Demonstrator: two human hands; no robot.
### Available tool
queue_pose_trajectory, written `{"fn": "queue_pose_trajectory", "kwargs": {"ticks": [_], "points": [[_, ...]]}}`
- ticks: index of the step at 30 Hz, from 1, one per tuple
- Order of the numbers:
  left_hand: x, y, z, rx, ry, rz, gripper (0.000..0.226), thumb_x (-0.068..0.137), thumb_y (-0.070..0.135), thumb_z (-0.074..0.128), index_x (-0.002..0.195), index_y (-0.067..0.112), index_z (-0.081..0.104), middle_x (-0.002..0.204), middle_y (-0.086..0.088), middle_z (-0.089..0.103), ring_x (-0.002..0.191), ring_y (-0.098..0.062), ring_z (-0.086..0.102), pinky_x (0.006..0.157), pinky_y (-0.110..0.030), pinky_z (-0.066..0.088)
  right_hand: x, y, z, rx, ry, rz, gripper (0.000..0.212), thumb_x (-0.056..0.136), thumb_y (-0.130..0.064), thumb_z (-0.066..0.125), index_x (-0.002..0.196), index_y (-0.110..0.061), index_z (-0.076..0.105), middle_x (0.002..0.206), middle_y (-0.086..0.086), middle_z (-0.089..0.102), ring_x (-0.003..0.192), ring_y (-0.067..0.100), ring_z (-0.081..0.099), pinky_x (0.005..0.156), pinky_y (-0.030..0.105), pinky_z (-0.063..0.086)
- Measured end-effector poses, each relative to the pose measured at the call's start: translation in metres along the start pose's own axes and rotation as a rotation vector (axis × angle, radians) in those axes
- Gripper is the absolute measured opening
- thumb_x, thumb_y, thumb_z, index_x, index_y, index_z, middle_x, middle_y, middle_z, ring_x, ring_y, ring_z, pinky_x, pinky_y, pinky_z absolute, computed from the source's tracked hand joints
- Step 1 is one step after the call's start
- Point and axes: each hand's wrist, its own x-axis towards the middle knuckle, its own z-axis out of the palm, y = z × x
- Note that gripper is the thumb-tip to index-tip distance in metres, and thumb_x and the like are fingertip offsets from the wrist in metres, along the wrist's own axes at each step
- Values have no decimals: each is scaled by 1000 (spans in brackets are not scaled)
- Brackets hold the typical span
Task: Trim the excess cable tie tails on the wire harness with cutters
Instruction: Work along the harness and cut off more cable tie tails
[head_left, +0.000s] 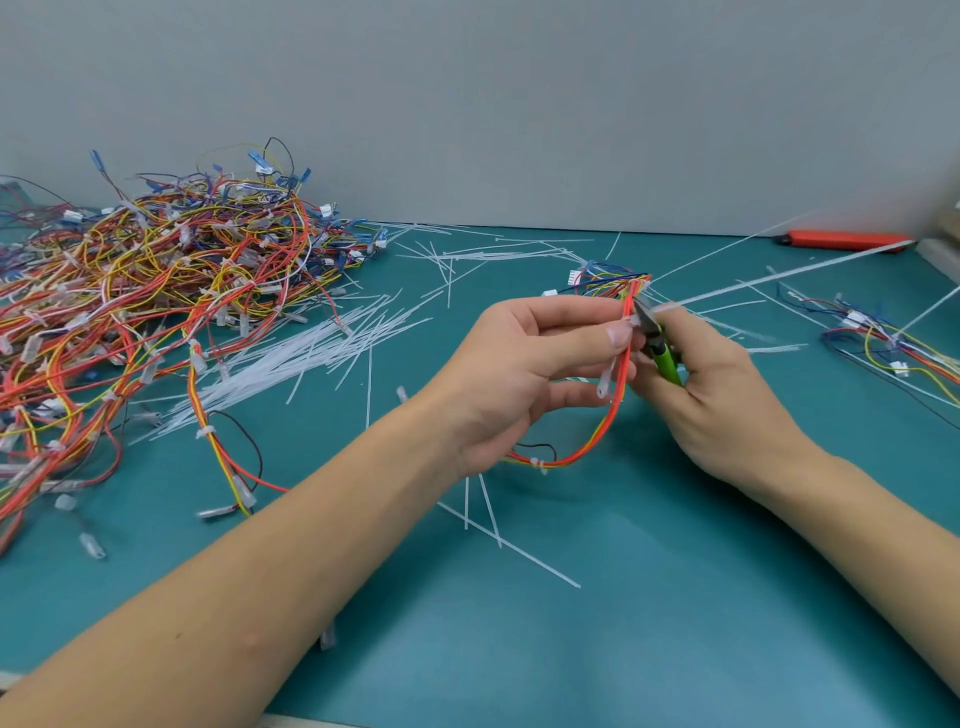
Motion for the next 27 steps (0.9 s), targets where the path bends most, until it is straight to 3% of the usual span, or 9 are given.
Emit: {"fn": "queue_pose_trajectory", "kwargs": {"ticks": [2,5,13,18,21,23,27], "points": [[-1,0,1,-26,-38,-9,19,94,5,68,111,5,75,89,-7,74,74,-18,68,67,-26,56,1,0,-1,-45,29,-32,13,100,-33,56,99,-45,51,93,-26,56,90,5,52,81,15,37],[-2,1,2,-62,-83,-45,24,95,2,66,118,4,72,92,-7,73,76,-18,69,68,-27,56,0,2,-3,-72,69,-75,10,97,-37,56,105,-43,55,99,-25,56,95,10,52,87,17,37],[-4,-2,6,-113,-128,-98,26,95,-1,62,119,8,69,89,-1,71,81,-17,69,66,-27,55,3,7,-5,-239,161,-151,26,94,-37,58,92,-11,64,91,-2,60,92,21,46,86,31,35],[-3,-4,6,-135,-140,-104,24,95,1,62,118,7,69,95,-5,71,84,-18,70,69,-29,56,3,5,-2,-173,169,-104,17,90,-37,59,94,-21,62,93,-1,60,93,20,47,85,27,36],[-2,-2,6,-173,-136,-126,24,97,3,61,119,7,69,97,-9,70,84,-18,69,70,-27,56,1,3,0,-110,134,-94,11,90,-35,59,100,-36,58,95,-21,58,93,12,49,85,24,40],[-1,-1,4,-199,-130,-148,23,97,6,60,118,8,69,98,-10,70,84,-17,68,69,-25,56,1,4,0,-101,99,-65,11,93,-33,63,98,-39,57,96,-25,58,93,7,50,85,19,38],[0,1,2,-299,-63,-203,19,94,9,62,107,7,76,96,-9,72,81,-16,69,66,-22,56,1,2,1,-110,74,-30,9,94,-25,65,92,-31,59,86,-9,60,86,10,51,76,14,37]]}}
